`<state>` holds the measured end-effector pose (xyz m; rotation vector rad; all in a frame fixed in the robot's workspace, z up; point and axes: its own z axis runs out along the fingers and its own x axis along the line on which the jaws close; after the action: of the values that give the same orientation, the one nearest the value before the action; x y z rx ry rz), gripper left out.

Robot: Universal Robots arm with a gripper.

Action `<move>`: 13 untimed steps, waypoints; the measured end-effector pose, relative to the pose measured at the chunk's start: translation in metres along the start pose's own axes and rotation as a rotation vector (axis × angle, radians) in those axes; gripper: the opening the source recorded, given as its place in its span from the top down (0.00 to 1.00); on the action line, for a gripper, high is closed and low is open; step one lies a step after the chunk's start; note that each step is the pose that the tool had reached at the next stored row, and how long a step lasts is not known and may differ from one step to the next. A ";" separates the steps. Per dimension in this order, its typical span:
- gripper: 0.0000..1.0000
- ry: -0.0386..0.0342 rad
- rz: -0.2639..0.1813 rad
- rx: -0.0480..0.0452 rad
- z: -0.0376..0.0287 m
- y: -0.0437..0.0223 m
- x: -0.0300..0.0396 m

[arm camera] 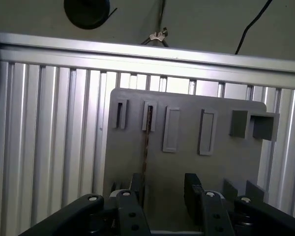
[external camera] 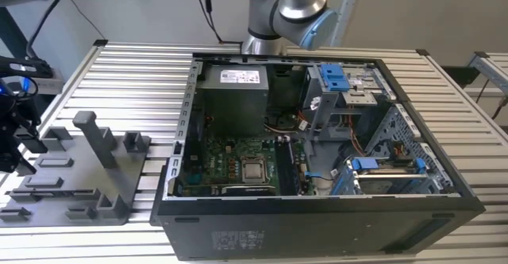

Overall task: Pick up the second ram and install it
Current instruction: 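Pick up the second ram and move it above second insertion slot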

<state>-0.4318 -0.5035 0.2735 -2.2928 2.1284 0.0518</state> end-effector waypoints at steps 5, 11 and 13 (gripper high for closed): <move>0.52 0.0000 -0.006 -0.0003 0.0085 0.0008 0.0003; 0.52 0.0000 -0.012 -0.0020 0.0185 0.0007 0.0006; 0.52 0.0000 -0.014 -0.0021 0.0221 0.0006 0.0007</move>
<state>-0.4328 -0.5035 0.2514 -2.3083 2.1134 0.0540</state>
